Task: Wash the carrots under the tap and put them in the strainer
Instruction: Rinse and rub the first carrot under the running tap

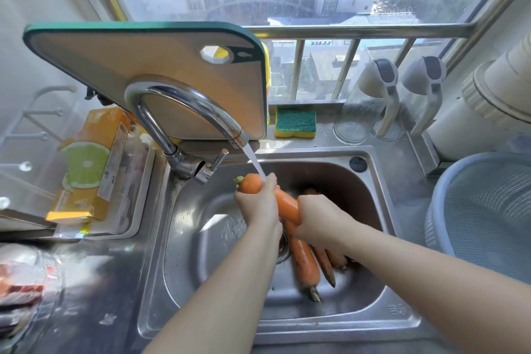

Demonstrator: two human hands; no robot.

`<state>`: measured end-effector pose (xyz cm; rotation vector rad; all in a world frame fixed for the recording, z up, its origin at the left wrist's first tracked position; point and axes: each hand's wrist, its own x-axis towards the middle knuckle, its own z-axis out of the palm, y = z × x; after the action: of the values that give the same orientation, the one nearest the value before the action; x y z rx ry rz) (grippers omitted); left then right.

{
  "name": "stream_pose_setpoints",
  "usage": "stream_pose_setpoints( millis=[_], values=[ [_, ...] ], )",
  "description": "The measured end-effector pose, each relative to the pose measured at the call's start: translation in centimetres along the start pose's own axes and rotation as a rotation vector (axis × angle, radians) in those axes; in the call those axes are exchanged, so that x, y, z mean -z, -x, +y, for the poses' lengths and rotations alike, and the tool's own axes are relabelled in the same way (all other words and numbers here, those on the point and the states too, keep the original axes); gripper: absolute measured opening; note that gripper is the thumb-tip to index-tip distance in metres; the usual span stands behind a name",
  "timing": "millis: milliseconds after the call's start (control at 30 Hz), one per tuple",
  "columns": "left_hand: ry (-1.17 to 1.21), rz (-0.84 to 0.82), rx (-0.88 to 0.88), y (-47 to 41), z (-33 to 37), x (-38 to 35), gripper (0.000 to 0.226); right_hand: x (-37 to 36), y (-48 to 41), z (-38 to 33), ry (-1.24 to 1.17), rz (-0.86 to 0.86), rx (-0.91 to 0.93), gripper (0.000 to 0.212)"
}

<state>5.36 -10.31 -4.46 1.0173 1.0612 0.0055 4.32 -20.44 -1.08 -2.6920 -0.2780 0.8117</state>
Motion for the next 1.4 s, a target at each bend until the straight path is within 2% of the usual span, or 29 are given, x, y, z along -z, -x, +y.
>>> stream_pose_setpoints(
  millis=[100, 167, 200, 267, 333, 400, 467, 533, 567, 600, 667, 733, 833, 933, 1000, 1033, 1100, 1200, 1300, 1400],
  values=[
    [0.065, -0.149, 0.055, -0.4, 0.3, 0.8, 0.028, 1.4, -0.5, 0.1, -0.211, -0.259, -0.069, 0.013],
    [0.191, -0.244, 0.123, -0.4, 0.7, 1.3, 0.009, 2.2, -0.3, 0.2, -0.525, -0.477, -0.14, 0.016],
    [0.256, -0.291, 0.169, -0.2, 1.0, 1.5, 0.007, 2.3, -0.2, 0.3, -0.725, -0.606, -0.183, 0.018],
    [0.378, -0.342, 0.26, -0.1, 1.6, 1.7, 0.017, 2.2, 0.2, 0.3, -1.065, -0.796, -0.267, 0.021],
    [0.416, -0.321, 0.297, -0.3, 1.9, 1.5, 0.032, 2.0, 0.3, 0.4, -1.206, -0.827, -0.31, 0.029],
    [0.338, -0.254, 0.284, -1.0, 1.8, 1.1, 0.053, 2.1, 0.4, 0.6, -1.13, -0.702, -0.265, 0.036],
    [0.283, -0.171, 0.242, -1.2, 1.7, 0.8, 0.066, 2.6, 0.8, 0.8, -0.771, -0.451, -0.114, 0.031],
    [0.281, -0.116, 0.194, -1.0, 1.7, 0.6, 0.061, 2.6, 1.2, 1.2, -0.251, -0.216, 0.057, 0.027],
    [0.283, -0.12, 0.174, -0.7, 1.7, 0.5, 0.056, 2.4, 1.2, 1.2, -0.081, -0.133, 0.106, 0.03],
    [0.266, -0.14, 0.149, -0.4, 1.6, 0.5, 0.052, 2.1, 1.2, 1.2, -0.03, -0.084, 0.116, 0.033],
    [0.168, -0.194, 0.059, -0.2, 1.0, 0.4, 0.048, 1.8, 1.3, 1.0, -0.135, -0.065, 0.123, 0.032],
    [0.058, -0.243, -0.019, 0.4, 0.7, 0.5, 0.066, 1.8, 1.0, 0.9, -0.217, -0.069, 0.129, 0.034],
    [0.018, -0.392, -0.046, 1.2, 0.3, 1.3, 0.099, 1.8, 0.6, 0.9, -0.357, -0.126, 0.112, 0.047],
    [-0.014, -0.491, -0.023, 1.3, 0.2, 2.6, 0.111, 1.5, 1.0, 0.8, -0.534, -0.249, 0.052, 0.049],
    [-0.019, -0.461, -0.027, 0.9, 0.3, 2.6, 0.107, 1.4, 1.2, 0.3, -0.529, -0.275, 0.051, 0.042],
    [-0.021, -0.397, -0.039, 0.8, 0.3, 2.3, 0.099, 1.3, 1.2, 0.0, -0.451, -0.26, 0.082, 0.038],
    [-0.045, -0.249, -0.048, 0.0, 0.1, 1.6, 0.078, 1.4, 1.2, -0.7, -0.255, -0.226, 0.149, 0.031],
    [-0.044, -0.146, 0.06, -1.0, 0.3, 0.6, 0.053, 2.2, 1.3, -0.8, -0.243, -0.265, 0.149, 0.023],
    [0.059, -0.136, 0.245, -1.4, 1.6, 0.1, 0.059, 2.9, 1.3, -0.3, -0.244, -0.283, 0.146, 0.02],
    [0.134, -0.192, 0.271, -2.0, 2.6, 0.3, 0.06, 3.5, 0.5, 0.9, -0.444, -0.294, 0.094, 0.022]
  ],
)
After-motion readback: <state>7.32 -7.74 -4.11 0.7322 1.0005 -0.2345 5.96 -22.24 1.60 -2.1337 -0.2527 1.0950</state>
